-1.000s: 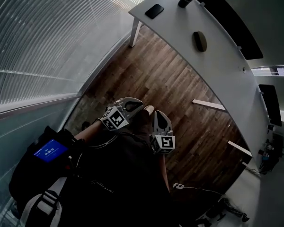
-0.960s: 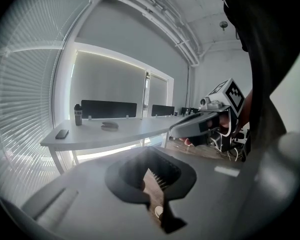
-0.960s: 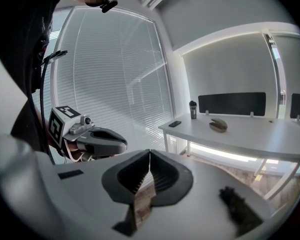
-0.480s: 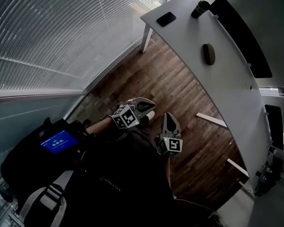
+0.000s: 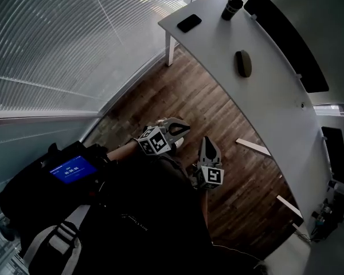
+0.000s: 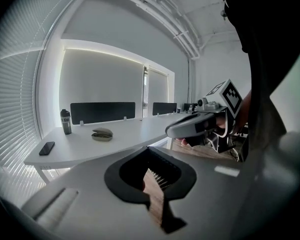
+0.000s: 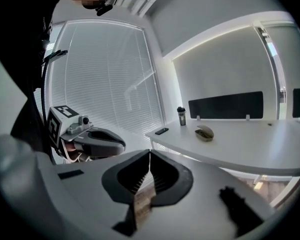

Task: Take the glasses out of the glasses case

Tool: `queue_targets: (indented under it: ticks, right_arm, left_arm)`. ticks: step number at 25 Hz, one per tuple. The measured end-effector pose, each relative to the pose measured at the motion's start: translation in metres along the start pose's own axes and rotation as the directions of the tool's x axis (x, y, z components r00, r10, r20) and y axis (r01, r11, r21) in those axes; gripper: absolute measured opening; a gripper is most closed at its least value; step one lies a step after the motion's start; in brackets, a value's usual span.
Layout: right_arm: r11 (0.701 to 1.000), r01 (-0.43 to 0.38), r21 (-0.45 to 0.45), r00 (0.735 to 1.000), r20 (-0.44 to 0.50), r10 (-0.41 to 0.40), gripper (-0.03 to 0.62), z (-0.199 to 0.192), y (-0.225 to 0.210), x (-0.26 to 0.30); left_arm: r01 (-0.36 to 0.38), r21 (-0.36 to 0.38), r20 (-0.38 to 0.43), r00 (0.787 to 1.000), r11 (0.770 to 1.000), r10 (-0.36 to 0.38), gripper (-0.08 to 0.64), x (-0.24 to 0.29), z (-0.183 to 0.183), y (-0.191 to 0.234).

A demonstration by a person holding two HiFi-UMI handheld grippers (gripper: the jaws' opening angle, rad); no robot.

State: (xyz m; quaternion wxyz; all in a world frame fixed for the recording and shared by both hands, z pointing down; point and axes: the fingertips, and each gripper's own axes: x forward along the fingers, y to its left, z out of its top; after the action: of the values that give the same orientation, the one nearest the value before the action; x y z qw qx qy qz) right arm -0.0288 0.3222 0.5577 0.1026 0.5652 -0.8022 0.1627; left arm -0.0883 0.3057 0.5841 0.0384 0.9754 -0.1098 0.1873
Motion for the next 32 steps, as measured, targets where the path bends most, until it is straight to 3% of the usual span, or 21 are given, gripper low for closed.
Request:
queue_targets:
  ticks: [14, 23, 28, 32]
  right_arm:
    - [0.998, 0.042, 0.043, 0.998, 0.034, -0.044, 0.008, -0.006, -0.093, -0.034]
    - [0.996, 0.067, 0.053, 0.997, 0.039, -0.069, 0.008, -0.013, -0.127, -0.040]
    - [0.991, 0.092, 0.102, 0.995, 0.031, -0.096, 0.008, -0.013, -0.137, -0.035]
    - [0.988, 0.125, 0.085, 0.991, 0.028, -0.128, 0.008, -0.015, -0.153, -0.027]
  left_arm:
    - [0.027, 0.028, -0.058, 0.998, 0.999, -0.025, 0.008, 0.079, 0.027, -0.016]
    - [0.048, 0.051, -0.061, 0.997, 0.998, -0.045, 0.008, 0.106, 0.034, -0.019]
    - [0.071, 0.049, -0.054, 0.996, 0.996, -0.069, 0.008, 0.118, 0.042, -0.012]
    - [0.100, 0.077, -0.086, 0.992, 0.992, -0.093, 0.008, 0.131, 0.031, 0.000]
